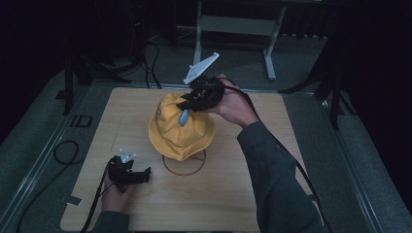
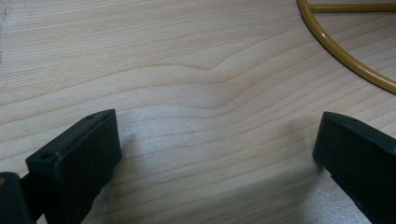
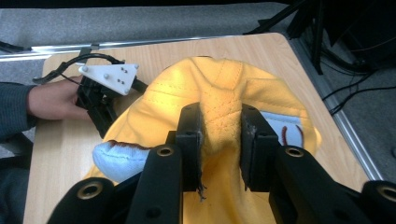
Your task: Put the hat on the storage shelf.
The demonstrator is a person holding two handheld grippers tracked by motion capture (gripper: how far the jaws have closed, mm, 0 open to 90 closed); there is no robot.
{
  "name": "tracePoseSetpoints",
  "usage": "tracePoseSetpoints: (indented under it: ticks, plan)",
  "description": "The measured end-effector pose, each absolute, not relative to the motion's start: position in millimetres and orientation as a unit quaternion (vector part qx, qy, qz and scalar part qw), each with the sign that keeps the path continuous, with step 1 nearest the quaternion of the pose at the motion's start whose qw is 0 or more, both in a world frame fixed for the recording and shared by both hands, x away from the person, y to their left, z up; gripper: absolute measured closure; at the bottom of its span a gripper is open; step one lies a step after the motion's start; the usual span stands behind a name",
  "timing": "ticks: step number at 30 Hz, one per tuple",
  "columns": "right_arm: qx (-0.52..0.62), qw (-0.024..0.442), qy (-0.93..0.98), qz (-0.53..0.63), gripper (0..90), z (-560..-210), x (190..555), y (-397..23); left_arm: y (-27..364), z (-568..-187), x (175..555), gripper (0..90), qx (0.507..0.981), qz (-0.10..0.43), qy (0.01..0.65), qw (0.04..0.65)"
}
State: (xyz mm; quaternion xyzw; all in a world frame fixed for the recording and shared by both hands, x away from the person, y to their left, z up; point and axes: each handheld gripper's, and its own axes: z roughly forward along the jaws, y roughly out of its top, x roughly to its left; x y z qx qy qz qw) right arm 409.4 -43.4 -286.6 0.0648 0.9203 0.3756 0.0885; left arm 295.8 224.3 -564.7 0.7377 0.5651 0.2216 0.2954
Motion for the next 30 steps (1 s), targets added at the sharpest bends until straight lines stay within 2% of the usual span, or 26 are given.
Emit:
tracePoseSetpoints:
  ticks: [5,7,11,15,17,20,30]
  plan:
    - [0.065,0.09,0.922,0.37,70.5,-288.3,408.7,-41.4,224.3,-564.7,295.8,0.8,0.738,0.222,0.565,0.295]
    - [0.067,0.092,0.923,0.368,66.3,-287.9,409.2,-42.9,224.2,-564.8,295.8,0.8,0.737,0.222,0.565,0.296]
    - [0.07,0.074,0.926,0.362,49.2,-287.7,408.9,-45.0,224.2,-564.8,295.8,0.8,0.737,0.222,0.565,0.296]
    - [0.071,0.094,0.925,0.362,25.5,-284.8,404.4,-45.3,224.1,-564.8,295.8,0.8,0.737,0.222,0.566,0.296]
    - [0.08,0.108,0.925,0.356,19.6,-283.7,403.6,-46.2,224.1,-564.7,295.8,0.8,0.737,0.222,0.566,0.296]
    - [0.091,0.126,0.921,0.358,15.7,-281.1,403.7,-50.9,224.1,-564.6,295.6,0.8,0.738,0.221,0.565,0.295]
    - [0.143,0.156,0.894,0.395,16.7,-268.6,409.1,-90.8,224.1,-564.6,295.5,0.8,0.739,0.222,0.564,0.295]
